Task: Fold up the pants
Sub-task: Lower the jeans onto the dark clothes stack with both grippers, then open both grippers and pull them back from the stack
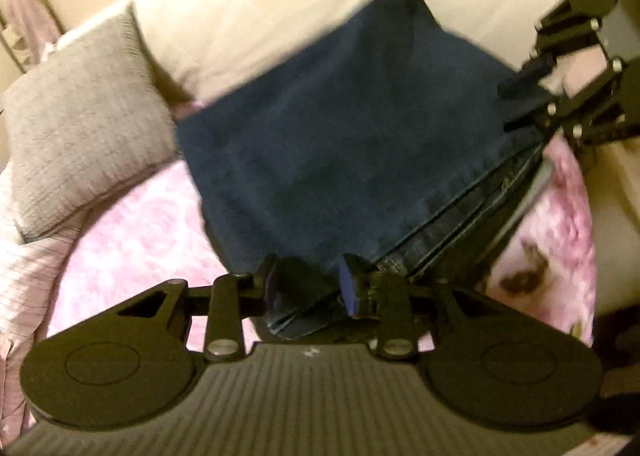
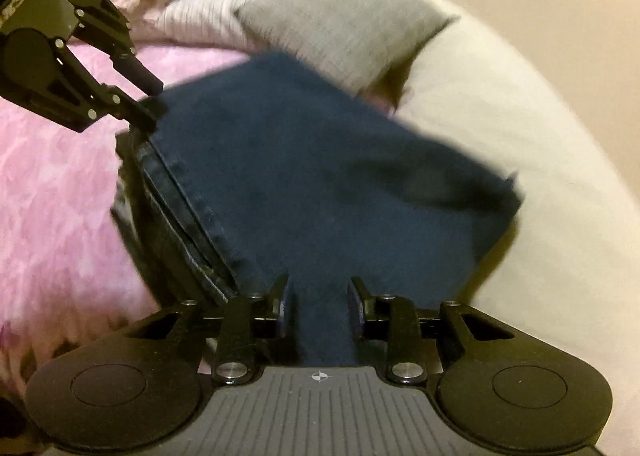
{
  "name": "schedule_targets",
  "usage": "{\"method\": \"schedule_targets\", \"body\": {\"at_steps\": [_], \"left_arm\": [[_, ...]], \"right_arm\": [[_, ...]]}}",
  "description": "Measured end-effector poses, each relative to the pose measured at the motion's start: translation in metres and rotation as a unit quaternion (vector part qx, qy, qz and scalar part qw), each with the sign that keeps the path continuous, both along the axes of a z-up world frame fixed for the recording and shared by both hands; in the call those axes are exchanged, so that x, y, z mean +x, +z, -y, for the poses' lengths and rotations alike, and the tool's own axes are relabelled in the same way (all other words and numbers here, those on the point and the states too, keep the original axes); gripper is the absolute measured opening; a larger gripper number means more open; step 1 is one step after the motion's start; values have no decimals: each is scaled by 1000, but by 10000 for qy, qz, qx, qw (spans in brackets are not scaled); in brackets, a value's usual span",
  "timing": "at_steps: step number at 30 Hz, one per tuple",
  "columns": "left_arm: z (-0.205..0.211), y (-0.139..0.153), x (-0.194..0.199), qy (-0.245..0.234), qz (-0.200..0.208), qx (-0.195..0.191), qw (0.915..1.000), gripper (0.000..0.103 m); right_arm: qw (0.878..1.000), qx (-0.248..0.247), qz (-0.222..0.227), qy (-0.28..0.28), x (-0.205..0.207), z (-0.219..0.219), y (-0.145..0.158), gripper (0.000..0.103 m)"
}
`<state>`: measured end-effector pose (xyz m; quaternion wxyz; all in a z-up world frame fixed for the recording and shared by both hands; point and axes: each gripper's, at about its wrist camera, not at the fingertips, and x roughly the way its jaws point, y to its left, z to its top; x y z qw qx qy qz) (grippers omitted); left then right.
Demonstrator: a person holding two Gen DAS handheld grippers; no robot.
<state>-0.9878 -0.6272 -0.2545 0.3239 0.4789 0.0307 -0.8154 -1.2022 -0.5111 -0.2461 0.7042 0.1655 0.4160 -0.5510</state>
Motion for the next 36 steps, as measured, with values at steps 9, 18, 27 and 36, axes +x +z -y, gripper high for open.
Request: {"method": "schedule_targets", "body": {"at_steps": [9, 18, 27, 36], "left_arm": [[-2, 18, -3, 224, 122, 74, 9996, 31], [-62, 58, 42, 1369, -624, 668, 9864, 91], [-138, 111, 102, 2107, -1252, 808, 9661, 102], [-179, 151, 136, 2388, -1354, 880, 9575, 102]], "right_arm": [[9983, 76, 312, -487, -7, 1, 20, 31], [9678, -140, 1183, -2217, 17, -89, 80, 70], [9204, -145, 1795, -3470, 85, -162, 140, 73], [9090, -157, 1837, -3737, 141, -197, 179, 75]]}}
